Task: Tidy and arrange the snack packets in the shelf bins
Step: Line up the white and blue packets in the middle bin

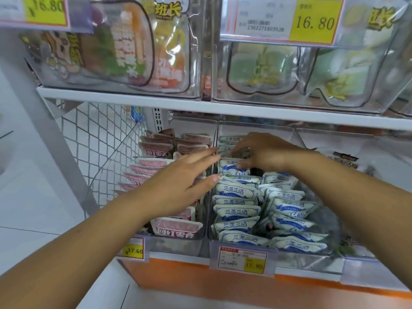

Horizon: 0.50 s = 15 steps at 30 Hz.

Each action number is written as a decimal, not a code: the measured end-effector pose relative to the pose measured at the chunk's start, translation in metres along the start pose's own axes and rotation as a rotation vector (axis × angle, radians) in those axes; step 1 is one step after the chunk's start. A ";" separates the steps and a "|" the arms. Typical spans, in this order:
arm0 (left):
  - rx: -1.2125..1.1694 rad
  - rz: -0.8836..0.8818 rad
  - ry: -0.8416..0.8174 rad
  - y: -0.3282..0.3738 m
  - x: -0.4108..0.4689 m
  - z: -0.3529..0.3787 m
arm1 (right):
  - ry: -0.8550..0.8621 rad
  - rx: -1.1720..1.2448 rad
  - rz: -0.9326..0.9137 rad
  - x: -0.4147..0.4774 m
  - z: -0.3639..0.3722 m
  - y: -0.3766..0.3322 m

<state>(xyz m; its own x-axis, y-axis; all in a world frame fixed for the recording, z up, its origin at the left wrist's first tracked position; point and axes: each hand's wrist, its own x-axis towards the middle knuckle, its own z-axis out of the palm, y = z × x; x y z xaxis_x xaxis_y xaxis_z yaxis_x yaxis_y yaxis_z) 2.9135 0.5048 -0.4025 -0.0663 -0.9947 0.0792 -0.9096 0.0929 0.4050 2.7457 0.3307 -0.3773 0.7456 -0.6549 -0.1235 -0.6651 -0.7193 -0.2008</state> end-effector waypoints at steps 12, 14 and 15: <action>0.034 0.019 0.014 -0.004 -0.005 0.002 | 0.119 0.018 -0.075 -0.021 -0.006 -0.015; 0.009 0.014 0.010 -0.003 -0.006 0.003 | -0.032 -0.047 -0.100 -0.028 -0.003 -0.020; 0.005 0.013 0.009 -0.003 -0.007 0.003 | -0.110 -0.087 -0.089 -0.027 0.003 -0.020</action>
<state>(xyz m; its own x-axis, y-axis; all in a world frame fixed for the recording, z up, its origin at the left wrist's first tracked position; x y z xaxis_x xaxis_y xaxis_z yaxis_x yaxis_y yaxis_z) 2.9150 0.5110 -0.4073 -0.0749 -0.9929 0.0927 -0.9105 0.1060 0.3996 2.7396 0.3635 -0.3729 0.7986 -0.5620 -0.2153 -0.5940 -0.7936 -0.1317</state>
